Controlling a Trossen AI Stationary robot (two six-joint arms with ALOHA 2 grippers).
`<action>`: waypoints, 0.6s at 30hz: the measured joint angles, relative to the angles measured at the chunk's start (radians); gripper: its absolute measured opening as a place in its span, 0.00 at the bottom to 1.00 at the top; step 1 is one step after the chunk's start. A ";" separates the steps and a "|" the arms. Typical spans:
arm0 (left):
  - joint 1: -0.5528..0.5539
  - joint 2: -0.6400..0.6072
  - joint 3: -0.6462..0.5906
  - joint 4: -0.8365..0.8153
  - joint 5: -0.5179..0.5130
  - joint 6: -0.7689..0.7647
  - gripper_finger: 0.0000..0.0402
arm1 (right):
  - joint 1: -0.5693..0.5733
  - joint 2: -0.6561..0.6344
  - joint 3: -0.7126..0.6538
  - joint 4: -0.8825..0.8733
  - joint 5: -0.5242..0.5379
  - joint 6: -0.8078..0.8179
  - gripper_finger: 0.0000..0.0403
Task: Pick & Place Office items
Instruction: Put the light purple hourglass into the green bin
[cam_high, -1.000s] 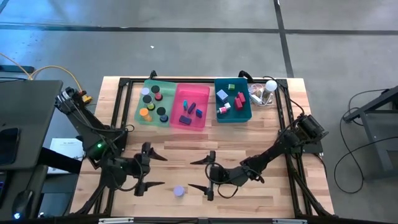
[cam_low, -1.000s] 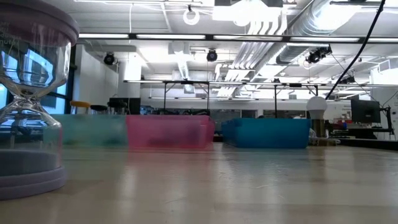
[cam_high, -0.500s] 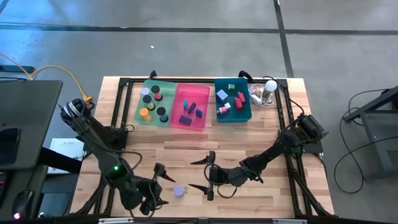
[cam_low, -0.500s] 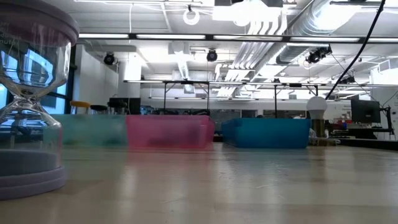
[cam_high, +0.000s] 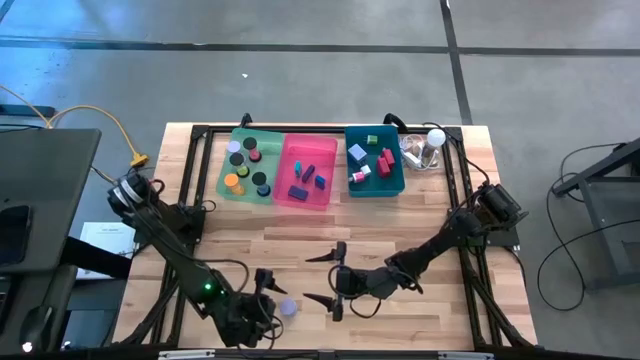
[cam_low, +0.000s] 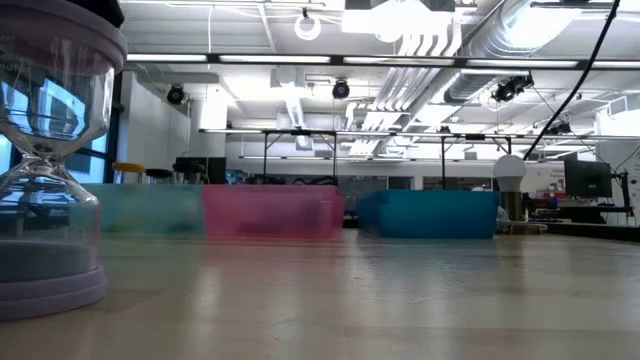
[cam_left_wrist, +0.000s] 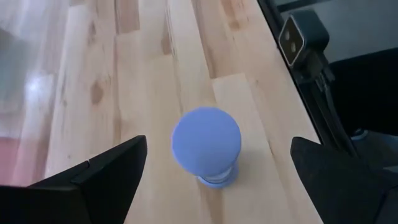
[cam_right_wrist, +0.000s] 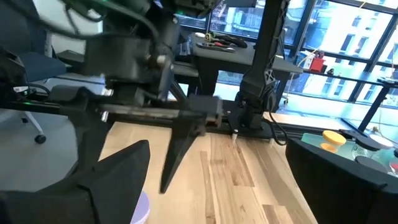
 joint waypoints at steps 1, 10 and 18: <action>0.000 0.006 0.000 0.001 0.006 -0.002 0.97 | -0.001 0.000 0.000 0.000 0.001 0.000 0.91; 0.028 0.009 0.000 -0.005 0.024 -0.048 0.97 | -0.014 0.000 0.000 0.000 -0.007 0.008 0.91; 0.060 0.037 -0.005 -0.011 0.100 -0.090 0.95 | -0.014 0.000 0.000 -0.001 -0.008 0.008 0.91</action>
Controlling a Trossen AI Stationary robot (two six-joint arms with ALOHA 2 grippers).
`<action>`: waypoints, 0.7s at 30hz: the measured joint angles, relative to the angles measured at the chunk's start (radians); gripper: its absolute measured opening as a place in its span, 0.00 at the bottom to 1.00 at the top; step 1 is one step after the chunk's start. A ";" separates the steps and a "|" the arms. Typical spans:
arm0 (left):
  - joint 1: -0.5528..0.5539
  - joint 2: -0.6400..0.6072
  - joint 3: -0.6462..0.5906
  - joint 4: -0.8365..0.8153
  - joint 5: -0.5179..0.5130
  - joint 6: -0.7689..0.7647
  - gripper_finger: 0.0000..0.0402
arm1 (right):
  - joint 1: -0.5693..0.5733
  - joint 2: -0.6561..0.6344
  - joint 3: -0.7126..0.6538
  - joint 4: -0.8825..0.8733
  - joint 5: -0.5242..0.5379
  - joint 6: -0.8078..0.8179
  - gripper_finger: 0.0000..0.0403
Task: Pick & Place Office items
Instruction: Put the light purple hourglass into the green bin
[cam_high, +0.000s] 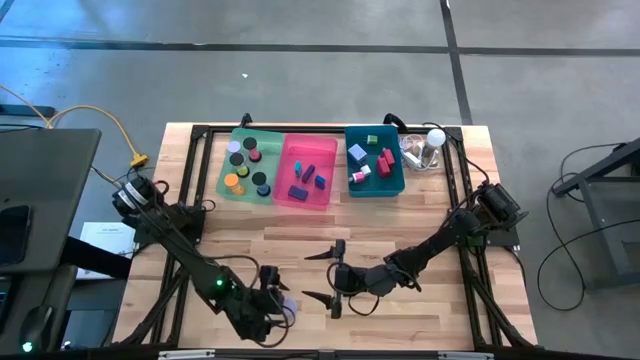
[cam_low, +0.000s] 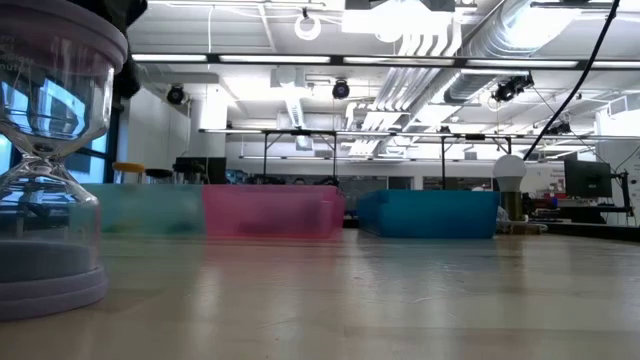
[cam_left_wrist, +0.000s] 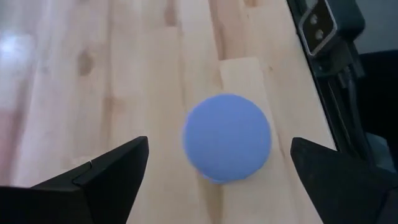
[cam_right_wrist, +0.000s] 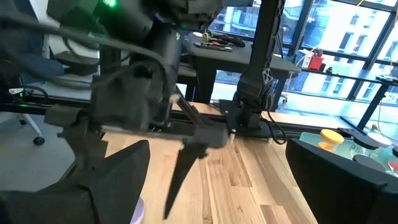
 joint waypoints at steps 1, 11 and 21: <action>0.000 0.010 0.000 0.010 0.013 0.000 0.95 | 0.000 0.000 0.000 0.000 0.000 0.000 0.91; 0.017 0.034 -0.001 0.035 0.061 0.035 0.94 | 0.000 0.000 0.000 0.000 -0.001 0.003 0.91; 0.042 0.034 -0.001 0.043 0.068 0.060 0.90 | 0.000 0.000 0.000 0.000 -0.001 0.003 0.91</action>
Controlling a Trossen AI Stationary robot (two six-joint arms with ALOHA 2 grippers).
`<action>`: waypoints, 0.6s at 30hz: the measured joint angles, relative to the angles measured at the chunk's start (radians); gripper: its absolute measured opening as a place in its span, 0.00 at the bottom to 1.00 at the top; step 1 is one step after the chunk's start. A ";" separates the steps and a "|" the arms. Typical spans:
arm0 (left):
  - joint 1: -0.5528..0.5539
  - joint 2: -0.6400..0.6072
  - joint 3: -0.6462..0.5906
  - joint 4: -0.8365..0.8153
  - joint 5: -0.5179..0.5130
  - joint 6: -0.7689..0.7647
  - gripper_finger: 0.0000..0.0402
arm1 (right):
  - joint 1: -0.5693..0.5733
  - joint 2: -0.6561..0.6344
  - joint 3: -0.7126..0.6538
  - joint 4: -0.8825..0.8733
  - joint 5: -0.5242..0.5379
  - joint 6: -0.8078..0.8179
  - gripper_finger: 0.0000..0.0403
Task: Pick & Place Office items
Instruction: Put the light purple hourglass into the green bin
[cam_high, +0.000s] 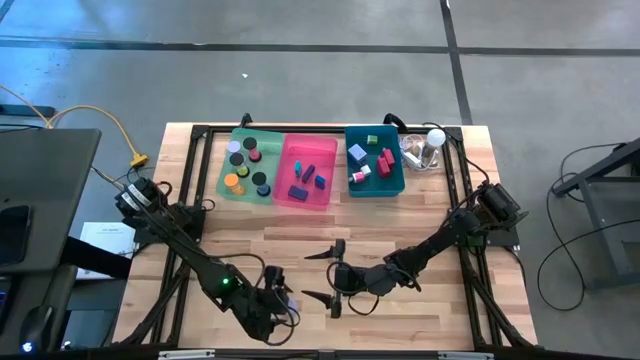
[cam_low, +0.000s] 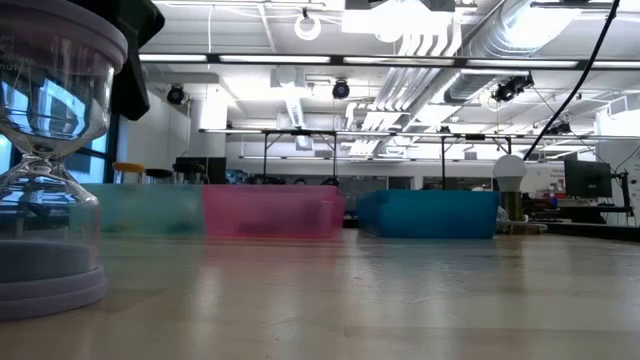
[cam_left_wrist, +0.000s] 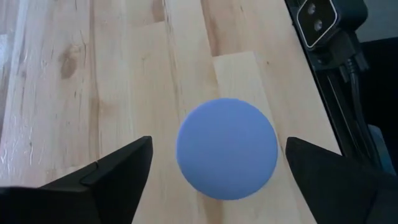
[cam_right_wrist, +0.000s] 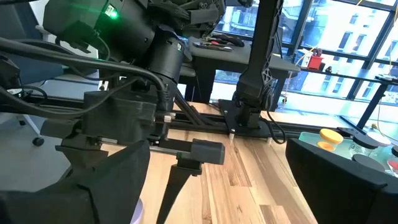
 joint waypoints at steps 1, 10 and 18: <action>0.002 0.000 0.000 0.000 0.000 0.000 0.88 | 0.000 0.000 0.000 0.000 0.000 0.000 0.91; 0.003 0.032 0.000 0.018 0.017 0.000 0.66 | 0.000 0.000 0.000 0.000 0.000 0.000 0.91; 0.004 0.044 0.000 0.021 0.023 0.000 0.41 | 0.000 0.000 0.000 -0.002 0.000 0.000 0.91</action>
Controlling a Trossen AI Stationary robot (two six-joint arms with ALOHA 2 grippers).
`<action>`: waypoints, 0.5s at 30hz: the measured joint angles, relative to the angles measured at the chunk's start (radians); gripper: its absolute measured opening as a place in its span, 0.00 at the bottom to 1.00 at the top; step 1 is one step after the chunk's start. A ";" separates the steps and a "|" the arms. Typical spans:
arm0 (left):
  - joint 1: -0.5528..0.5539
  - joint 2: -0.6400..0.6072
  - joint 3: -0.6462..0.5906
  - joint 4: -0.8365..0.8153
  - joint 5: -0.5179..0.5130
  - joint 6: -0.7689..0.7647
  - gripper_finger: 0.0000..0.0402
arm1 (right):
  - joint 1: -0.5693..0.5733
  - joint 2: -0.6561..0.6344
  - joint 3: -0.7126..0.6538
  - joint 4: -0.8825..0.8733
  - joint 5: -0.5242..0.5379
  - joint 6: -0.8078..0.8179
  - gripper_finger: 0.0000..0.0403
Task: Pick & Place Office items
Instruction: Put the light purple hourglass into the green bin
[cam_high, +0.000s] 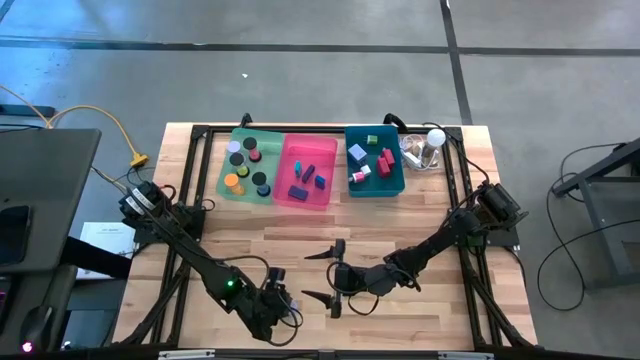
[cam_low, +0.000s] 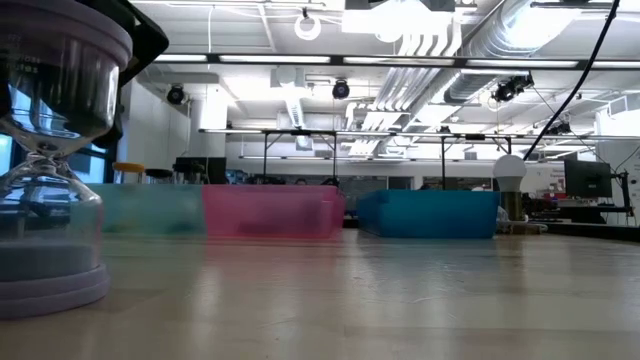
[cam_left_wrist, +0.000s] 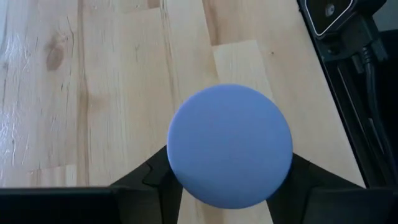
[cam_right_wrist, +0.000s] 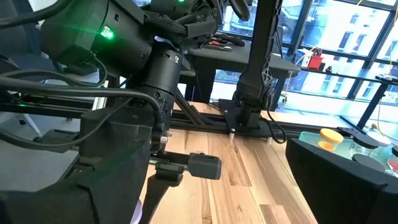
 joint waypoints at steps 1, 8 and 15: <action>0.000 0.000 0.000 0.000 0.000 0.000 0.40 | 0.000 0.000 0.000 0.000 0.000 0.000 0.91; 0.000 0.000 0.000 -0.001 -0.006 0.000 0.40 | 0.000 0.000 0.000 0.000 0.000 0.000 0.91; 0.000 -0.068 0.000 -0.055 -0.010 -0.016 0.40 | 0.000 0.000 0.000 0.000 0.001 -0.001 0.91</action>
